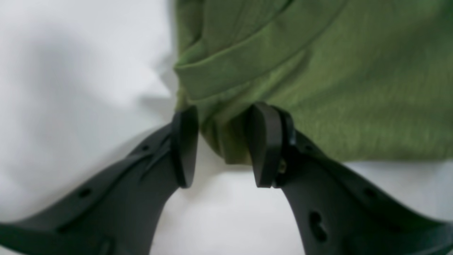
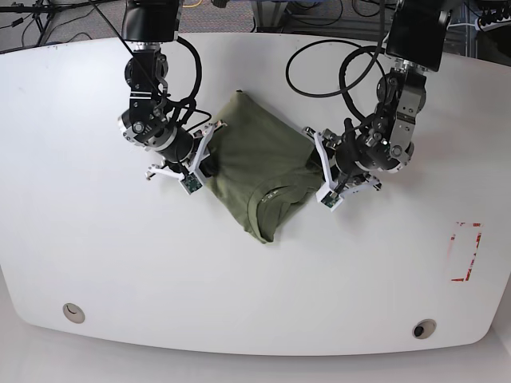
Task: Fold the T-shirt properly
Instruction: 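Bring the left gripper to the bundle and grasp its edge opposite the right gripper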
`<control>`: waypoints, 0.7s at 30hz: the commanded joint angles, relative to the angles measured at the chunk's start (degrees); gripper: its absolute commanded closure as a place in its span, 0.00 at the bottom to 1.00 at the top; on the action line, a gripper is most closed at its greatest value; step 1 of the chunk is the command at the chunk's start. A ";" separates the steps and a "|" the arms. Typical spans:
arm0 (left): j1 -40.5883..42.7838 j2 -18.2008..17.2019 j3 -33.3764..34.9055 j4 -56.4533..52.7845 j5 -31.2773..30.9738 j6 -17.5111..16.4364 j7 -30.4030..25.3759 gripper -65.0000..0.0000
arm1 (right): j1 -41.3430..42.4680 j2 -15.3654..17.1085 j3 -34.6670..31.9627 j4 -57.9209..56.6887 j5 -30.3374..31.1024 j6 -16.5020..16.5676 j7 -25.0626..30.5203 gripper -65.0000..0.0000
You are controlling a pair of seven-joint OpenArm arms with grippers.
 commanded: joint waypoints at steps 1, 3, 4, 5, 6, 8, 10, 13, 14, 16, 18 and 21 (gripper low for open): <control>-2.86 -1.09 -0.34 -0.41 -0.39 -0.43 -0.82 0.63 | -1.14 0.31 0.10 3.45 -0.35 -0.05 0.16 0.92; -4.00 -1.18 -0.52 -0.94 -0.30 -2.10 -0.82 0.63 | -2.19 0.31 0.10 4.77 -0.35 -0.05 0.16 0.92; -4.44 -1.18 -0.52 -1.03 -0.22 -2.80 -0.82 0.63 | -2.55 0.22 0.10 5.29 -0.35 -0.05 0.16 0.92; -5.06 -1.18 -0.52 -1.03 -0.13 -3.95 -0.73 0.63 | -3.07 0.22 0.10 6.09 -0.35 -0.05 0.16 0.92; -5.67 -1.18 -0.52 -1.12 -0.04 -4.82 -0.73 0.63 | -3.51 0.22 0.10 6.79 -0.35 -0.05 0.07 0.92; -6.55 -1.18 -0.60 -0.94 -0.04 -5.44 -0.64 0.63 | -3.86 0.22 0.10 7.76 -0.35 -0.05 -0.37 0.92; -7.25 -1.18 -0.60 -0.68 -0.22 -5.70 -0.55 0.63 | -3.95 0.22 0.10 9.16 -0.35 -0.05 -1.60 0.92; -7.87 -1.27 -0.69 0.90 -0.22 -5.70 -0.55 0.63 | -3.95 0.13 0.01 12.06 -0.35 -0.05 -4.94 0.92; -7.87 -1.27 -0.87 1.78 -0.22 -5.70 -0.55 0.63 | -4.04 0.13 -0.08 13.38 -0.35 -0.05 -6.08 0.92; -7.69 -1.27 -2.19 3.98 -0.30 -5.79 -0.38 0.63 | -4.04 -0.13 -0.25 15.93 -0.35 -0.05 -8.19 0.92; -7.61 -1.27 -3.33 6.09 -0.39 -5.79 0.68 0.63 | -4.04 -1.01 -0.25 17.87 -0.35 -0.05 -9.16 0.92; -6.29 -0.83 -5.09 8.99 -0.39 -5.79 3.23 0.63 | -3.95 -2.16 -0.17 21.03 -0.88 -0.05 -10.57 0.92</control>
